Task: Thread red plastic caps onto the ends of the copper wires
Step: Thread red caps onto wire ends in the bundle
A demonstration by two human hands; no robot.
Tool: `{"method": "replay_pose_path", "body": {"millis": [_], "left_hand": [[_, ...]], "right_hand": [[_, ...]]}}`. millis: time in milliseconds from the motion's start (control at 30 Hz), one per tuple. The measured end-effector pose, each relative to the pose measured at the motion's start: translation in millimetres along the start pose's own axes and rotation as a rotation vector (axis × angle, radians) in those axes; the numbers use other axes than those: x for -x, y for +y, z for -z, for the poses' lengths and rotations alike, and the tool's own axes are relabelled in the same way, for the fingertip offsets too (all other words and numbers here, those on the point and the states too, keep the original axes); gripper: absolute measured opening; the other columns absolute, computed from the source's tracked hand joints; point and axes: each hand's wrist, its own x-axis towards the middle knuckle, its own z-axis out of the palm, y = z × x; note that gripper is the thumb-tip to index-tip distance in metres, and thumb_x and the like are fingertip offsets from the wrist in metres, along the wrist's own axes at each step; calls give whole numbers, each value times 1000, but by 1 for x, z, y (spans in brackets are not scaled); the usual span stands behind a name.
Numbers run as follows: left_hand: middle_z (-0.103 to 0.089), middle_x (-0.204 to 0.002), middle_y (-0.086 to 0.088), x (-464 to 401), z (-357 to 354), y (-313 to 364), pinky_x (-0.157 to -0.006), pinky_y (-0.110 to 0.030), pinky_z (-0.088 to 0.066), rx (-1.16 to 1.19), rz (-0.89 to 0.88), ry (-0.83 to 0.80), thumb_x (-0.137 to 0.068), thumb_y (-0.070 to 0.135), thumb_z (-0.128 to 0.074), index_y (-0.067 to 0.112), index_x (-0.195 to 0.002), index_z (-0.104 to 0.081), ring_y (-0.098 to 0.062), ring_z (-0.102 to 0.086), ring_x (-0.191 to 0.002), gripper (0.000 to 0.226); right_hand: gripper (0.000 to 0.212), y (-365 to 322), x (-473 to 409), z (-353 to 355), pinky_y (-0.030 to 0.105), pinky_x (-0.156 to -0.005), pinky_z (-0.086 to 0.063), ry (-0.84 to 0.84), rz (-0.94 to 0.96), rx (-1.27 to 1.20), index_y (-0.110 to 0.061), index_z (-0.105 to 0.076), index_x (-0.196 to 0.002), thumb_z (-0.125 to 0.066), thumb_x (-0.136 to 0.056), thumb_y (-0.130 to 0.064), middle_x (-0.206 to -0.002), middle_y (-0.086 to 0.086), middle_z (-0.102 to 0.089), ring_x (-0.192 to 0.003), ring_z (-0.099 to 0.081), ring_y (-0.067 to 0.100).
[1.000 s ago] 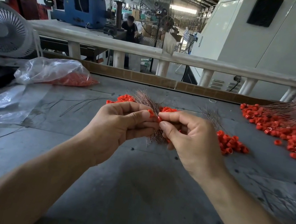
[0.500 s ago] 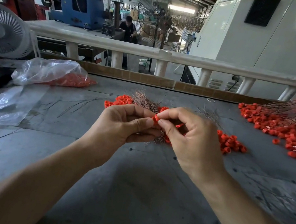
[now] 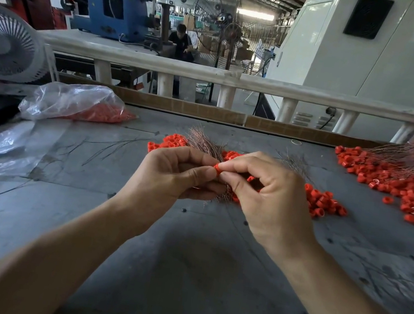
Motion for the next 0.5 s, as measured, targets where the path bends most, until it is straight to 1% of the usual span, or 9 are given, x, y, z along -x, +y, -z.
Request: {"method": "replay_pose_path", "body": {"millis": [67, 200, 300, 367, 433, 500], "left_hand": [[-76, -91, -19, 1, -1, 0, -74, -29, -61, -26, -25, 22, -82, 12, -70, 0, -101, -70, -25, -75, -84, 23], [-75, -91, -21, 1, -4, 0, -73, -29, -61, -41, -42, 44, -80, 12, -71, 0, -101, -70, -25, -75, -83, 24], [-75, -91, -18, 1, -2, 0, -72, -29, -60, 17, 17, 33, -79, 17, -72, 4, -99, -72, -24, -74, -85, 23], [-72, -91, -17, 1, 0, 1, -72, -29, -60, 104, 76, 8, -81, 19, -71, 5, -100, -72, -22, -73, -85, 24], [-70, -91, -17, 2, 1, 1, -74, -30, -61, 194, 125, -16, -84, 18, -68, 4, -104, -72, -21, -71, -85, 24], [-69, -93, -17, 2, 0, 1, -79, -31, -62, 255, 160, -40, -87, 17, -66, 2, -109, -70, -22, -68, -87, 26]], "right_hand": [[11, -1, 0, -1, 15, -79, -51, 2, -1, 12, -14, -81, -92, -79, -85, -6, -89, -7, -73, -88, -68, 5], [11, 0, 0, 1, 16, -80, -52, -3, -3, -12, -13, -81, -92, -79, -85, -5, -90, -6, -73, -89, -68, 5], [13, -1, 0, 0, 15, -81, -51, -3, 15, -7, -12, -81, -95, -79, -85, -4, -93, -5, -72, -91, -68, 6], [15, -2, 1, -1, 13, -81, -50, 0, 33, 11, -13, -80, -99, -80, -85, -7, -96, -6, -70, -92, -67, 5], [18, -4, 2, -3, 17, -81, -52, 5, 54, 42, -15, -79, -103, -80, -86, -11, -98, -6, -68, -93, -66, 7], [19, -5, 2, -5, 26, -80, -54, 15, 70, 103, -17, -78, -105, -80, -86, -16, -100, -7, -65, -94, -64, 9]]}}
